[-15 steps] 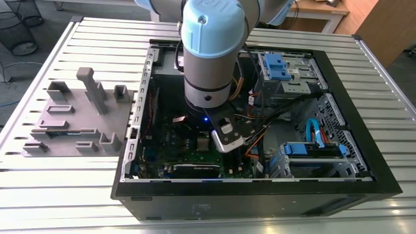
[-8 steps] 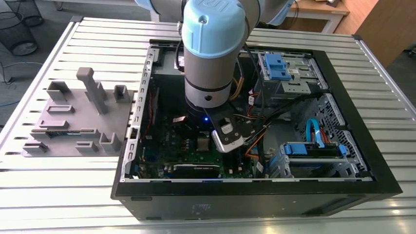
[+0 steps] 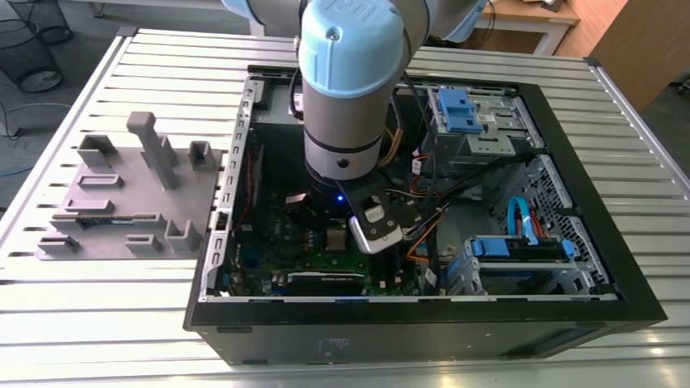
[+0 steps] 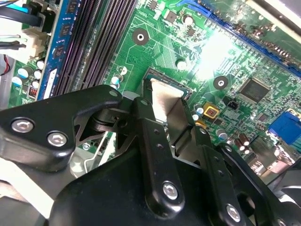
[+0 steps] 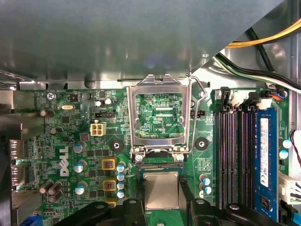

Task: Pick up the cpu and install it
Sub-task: 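Place the cpu into insertion slot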

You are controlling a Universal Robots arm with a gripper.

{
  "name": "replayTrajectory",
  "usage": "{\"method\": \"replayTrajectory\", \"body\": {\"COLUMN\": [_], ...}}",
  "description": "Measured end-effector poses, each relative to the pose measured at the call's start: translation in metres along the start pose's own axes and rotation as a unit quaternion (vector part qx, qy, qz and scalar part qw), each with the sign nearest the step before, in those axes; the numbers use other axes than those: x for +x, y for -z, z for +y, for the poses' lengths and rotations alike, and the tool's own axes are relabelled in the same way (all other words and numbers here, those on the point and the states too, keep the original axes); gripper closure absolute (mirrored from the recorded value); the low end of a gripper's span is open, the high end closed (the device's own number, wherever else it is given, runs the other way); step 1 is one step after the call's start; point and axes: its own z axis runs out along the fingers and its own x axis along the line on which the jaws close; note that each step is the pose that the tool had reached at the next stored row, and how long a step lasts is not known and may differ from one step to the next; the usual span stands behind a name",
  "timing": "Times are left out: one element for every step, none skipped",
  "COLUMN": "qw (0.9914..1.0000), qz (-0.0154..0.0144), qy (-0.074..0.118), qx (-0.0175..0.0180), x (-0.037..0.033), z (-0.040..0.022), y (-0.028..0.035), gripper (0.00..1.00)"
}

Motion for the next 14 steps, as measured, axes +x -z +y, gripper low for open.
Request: {"method": "replayTrajectory", "body": {"qw": [1.0,1.0,1.0,1.0,1.0,1.0,1.0,1.0,1.0,1.0,1.0,1.0,1.0,1.0], "qz": [0.0,0.0,0.0,-0.0001,-0.0001,-0.0001,-0.0001,0.0,0.0001,-0.0001,-0.0002,-0.0002,-0.0001,-0.0001], "qy": [0.0,0.0,0.0,0.0,0.0,0.0,0.0,0.0,0.0,0.0,0.0,0.0,0.0,0.0], "qx": [0.0002,0.0002,0.0001,0.0,-0.0001,-0.0001,-0.0001,-0.0001,-0.0005,-0.0004,-0.0004,-0.0003,-0.0001,-0.0001], "x": [0.0,0.0,0.0,0.0,0.0,0.0,0.0,0.0,0.0002,0.0001,0.0001,0.0,0.0,0.0], "z": [0.0,0.0,0.0,0.0001,0.0001,0.0001,0.0001,0.0001,0.0002,0.0002,0.0002,0.0002,0.0001,0.0001], "y": [-0.0004,-0.0005,-0.0006,-0.0007,-0.0008,-0.0008,-0.0009,-0.0009,-0.0012,-0.0013,-0.0013,-0.0012,-0.0011,-0.0011], "gripper": [0.62,0.62,0.62,0.62,0.62,0.62,0.62,0.62,0.6,0.6,0.55,0.55,0.55,0.55]}}
